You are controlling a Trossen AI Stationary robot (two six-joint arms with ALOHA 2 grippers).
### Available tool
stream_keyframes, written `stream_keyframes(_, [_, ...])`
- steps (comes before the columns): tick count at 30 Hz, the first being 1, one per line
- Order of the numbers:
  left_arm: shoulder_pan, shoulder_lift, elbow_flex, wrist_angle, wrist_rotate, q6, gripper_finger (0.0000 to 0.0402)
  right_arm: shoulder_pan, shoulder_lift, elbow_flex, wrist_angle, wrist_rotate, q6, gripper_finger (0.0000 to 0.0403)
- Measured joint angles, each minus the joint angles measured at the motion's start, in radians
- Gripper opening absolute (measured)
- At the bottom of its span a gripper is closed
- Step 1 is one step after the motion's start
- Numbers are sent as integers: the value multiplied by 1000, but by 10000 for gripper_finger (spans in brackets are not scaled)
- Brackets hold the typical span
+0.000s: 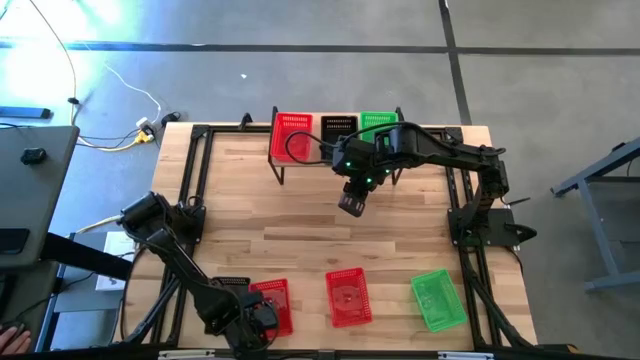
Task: Stack baskets on shelf by color
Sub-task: Stack the left red bin on the red bin on the shelf
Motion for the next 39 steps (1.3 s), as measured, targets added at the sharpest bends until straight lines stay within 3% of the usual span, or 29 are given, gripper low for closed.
stream_keyframes(10, [19, 7, 0, -42, -25, -8, 163, 0, 0, 0, 0, 0, -18, 94])
stream_keyframes(23, [75, 14, 9, -61, -10, 77, 11, 0, 0, 0, -1, 0, -39, 94])
stream_keyframes(28, [87, 14, 56, -89, -10, 148, 9, 0, 0, 0, -1, 0, -59, 94])
stream_keyframes(39, [126, -12, 182, -365, -47, 325, 3, 0, 0, 34, -27, 45, -112, 94])
